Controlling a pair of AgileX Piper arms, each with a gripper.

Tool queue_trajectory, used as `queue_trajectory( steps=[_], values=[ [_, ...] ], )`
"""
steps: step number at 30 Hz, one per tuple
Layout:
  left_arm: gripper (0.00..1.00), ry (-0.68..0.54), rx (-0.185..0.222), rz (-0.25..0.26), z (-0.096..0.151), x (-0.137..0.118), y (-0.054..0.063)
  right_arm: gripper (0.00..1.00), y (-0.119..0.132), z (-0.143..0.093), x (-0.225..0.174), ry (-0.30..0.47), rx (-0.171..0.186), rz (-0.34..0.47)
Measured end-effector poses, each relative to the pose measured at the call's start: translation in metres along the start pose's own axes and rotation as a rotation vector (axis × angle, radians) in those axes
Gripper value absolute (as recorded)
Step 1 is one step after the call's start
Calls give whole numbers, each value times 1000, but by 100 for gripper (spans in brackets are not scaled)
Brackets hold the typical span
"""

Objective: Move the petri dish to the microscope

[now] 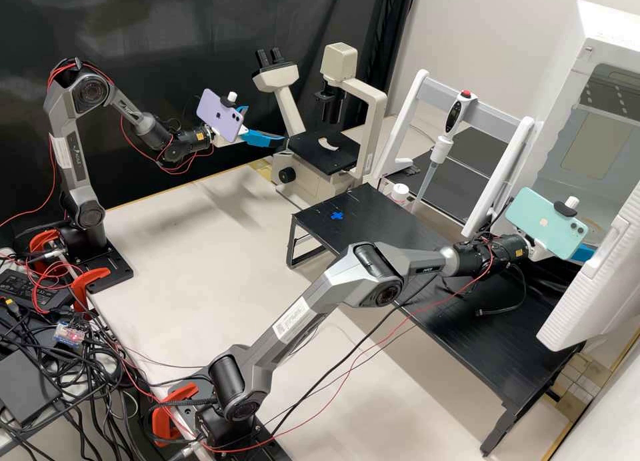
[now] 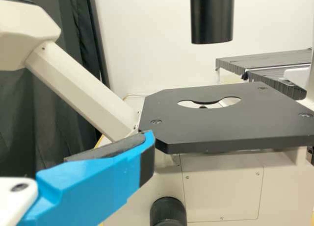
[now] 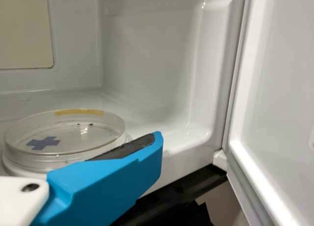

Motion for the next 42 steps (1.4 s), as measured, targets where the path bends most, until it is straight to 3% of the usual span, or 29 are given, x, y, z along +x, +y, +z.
queue_trajectory(
  steps=[3, 4, 7, 21, 29, 42],
  values=[
    [100, 0, 0, 0, 0, 0, 0, 100, 0, 2, 0, 8, 14, -16],
    [100, 0, 0, 0, 0, 0, 0, 0, -1, 4, 1, 7, 19, -18],
    [100, 0, 0, 0, 0, 0, 0, 0, 0, 5, 1, 14, 39, -30],
    [100, 0, 0, 0, 0, 0, 0, 0, 1, 8, 0, 26, 35, -61],
    [100, 0, 0, 0, 0, 0, 0, 0, 2, 11, 0, 30, 60, -86],
    [100, 0, 0, 0, 0, 0, 0, 0, 5, 19, -5, 13, 42, -109]
  ],
)
